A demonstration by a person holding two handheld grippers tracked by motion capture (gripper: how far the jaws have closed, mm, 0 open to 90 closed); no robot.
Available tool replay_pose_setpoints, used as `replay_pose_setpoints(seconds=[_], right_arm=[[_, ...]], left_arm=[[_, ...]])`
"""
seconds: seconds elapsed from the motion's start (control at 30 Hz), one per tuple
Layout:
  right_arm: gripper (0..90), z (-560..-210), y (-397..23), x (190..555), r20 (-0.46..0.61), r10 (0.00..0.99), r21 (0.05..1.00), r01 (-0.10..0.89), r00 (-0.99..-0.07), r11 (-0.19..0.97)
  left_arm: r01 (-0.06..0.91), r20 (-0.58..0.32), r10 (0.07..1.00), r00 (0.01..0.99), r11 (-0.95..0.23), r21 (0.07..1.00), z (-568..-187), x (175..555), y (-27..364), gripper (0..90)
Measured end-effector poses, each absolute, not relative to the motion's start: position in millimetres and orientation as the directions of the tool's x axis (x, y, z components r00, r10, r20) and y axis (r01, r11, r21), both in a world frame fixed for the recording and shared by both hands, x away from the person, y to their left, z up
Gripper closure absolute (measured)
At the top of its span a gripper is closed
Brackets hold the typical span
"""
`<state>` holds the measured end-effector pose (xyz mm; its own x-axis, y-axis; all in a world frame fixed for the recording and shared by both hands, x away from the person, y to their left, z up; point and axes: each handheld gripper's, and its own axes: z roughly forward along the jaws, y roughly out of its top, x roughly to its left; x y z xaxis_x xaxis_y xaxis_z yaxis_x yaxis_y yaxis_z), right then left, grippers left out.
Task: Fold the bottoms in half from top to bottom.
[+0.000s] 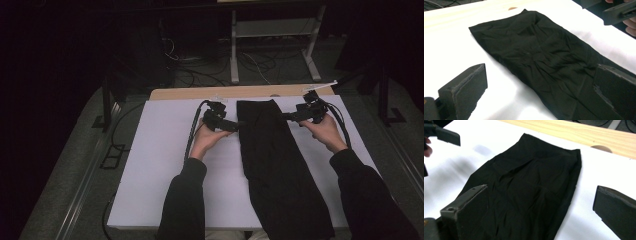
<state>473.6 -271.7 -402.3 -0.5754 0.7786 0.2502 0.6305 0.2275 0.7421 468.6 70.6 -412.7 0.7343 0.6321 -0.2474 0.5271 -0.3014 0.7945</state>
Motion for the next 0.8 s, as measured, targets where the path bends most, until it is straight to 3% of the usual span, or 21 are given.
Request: replay_pose_setpoints(seconds=[0.4,0.5,0.8], right_arm=[[0.4,-412.0,-271.5,490.9,0.276,0.801,0.705,0.679,-0.531,0.207],[5.3,-417.0,-271.1,493.5,0.297,0.794,0.699,0.687,-0.531,0.198],[8.6,-430.3,-275.8,501.8,0.348,0.796,0.669,0.726,-0.496,0.159]], left_arm=[[0.597,-0.357,0.665,0.656,-0.167,0.785,-433.9,483.4,59.7,0.0],[0.611,-0.368,0.676,0.638,-0.155,0.776,-435.5,485.4,55.3,0.0],[0.680,-0.445,0.683,0.580,-0.104,0.726,-445.2,491.9,49.6,0.0]])
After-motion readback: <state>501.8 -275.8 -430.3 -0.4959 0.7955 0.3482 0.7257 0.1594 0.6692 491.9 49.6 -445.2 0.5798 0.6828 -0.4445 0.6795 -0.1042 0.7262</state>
